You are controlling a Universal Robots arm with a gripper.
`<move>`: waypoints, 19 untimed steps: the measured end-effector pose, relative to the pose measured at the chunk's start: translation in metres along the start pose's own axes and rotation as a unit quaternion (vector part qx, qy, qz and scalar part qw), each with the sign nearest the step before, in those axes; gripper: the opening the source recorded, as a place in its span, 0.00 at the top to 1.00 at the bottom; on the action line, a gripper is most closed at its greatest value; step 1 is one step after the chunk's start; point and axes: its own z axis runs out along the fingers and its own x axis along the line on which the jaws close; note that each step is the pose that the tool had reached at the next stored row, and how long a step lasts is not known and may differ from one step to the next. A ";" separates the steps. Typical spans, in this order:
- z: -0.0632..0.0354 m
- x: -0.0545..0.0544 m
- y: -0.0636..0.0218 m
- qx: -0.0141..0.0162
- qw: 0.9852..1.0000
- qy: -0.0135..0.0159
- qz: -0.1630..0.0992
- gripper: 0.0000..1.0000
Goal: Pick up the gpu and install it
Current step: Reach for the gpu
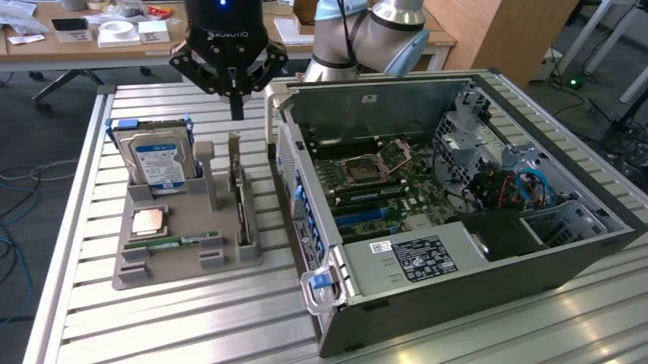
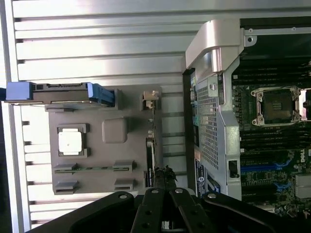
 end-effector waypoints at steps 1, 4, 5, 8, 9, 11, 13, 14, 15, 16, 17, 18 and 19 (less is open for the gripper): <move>0.0000 0.002 -0.0002 0.000 1.000 0.000 0.000 0.89; -0.0001 0.007 -0.0006 0.000 1.000 0.000 0.000 0.89; -0.0001 0.009 -0.0007 0.000 1.000 0.000 0.000 0.89; -0.0001 0.013 -0.0010 0.000 1.000 0.000 0.000 0.89; -0.0001 0.014 -0.0011 0.000 1.000 0.000 0.000 0.89; -0.0001 0.014 -0.0011 0.000 1.000 0.000 0.000 0.89; -0.0001 0.014 -0.0011 0.000 1.000 0.000 0.000 0.89; -0.0001 0.014 -0.0011 0.000 1.000 0.000 0.000 0.89; -0.0001 0.014 -0.0011 0.000 1.000 0.000 0.000 0.89; -0.0001 0.014 -0.0013 0.000 1.000 0.000 0.000 0.89; -0.0002 0.014 -0.0015 0.000 1.000 0.000 0.000 0.89; -0.0002 0.014 -0.0019 0.000 1.000 0.000 0.000 0.89; -0.0002 0.014 -0.0023 0.000 1.000 0.000 0.000 0.89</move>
